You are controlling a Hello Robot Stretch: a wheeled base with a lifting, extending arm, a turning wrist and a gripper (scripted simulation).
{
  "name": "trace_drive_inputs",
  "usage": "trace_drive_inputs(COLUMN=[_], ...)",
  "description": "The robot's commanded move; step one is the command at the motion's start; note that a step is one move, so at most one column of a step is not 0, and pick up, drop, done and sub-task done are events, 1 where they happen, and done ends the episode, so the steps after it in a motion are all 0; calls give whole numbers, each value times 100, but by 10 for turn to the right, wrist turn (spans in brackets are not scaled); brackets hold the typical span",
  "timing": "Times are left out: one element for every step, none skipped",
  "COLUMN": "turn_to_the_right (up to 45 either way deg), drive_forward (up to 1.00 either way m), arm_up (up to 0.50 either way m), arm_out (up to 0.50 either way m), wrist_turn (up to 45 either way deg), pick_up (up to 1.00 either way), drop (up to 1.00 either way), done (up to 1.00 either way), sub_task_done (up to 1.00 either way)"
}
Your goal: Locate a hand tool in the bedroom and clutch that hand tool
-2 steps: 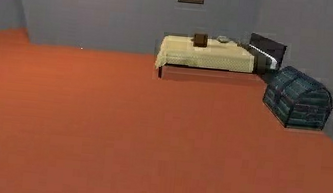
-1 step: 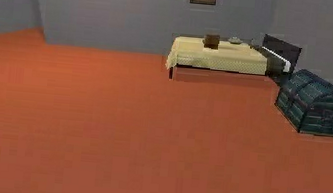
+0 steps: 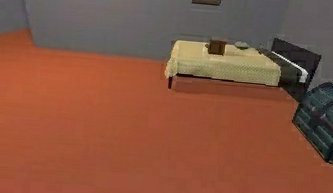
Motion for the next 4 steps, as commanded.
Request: trace_drive_inputs(turn_to_the_right=[-420,0,-210,0], drive_forward=[0,45,0,100], arm_up=[0,0,0,0], arm_out=[0,0,0,0], wrist_turn=[0,0,0,0], pick_up=[0,0,0,0], drop=[0,0,0,0], done=[0,0,0,0], sub_task_done=[0,0,0,0])
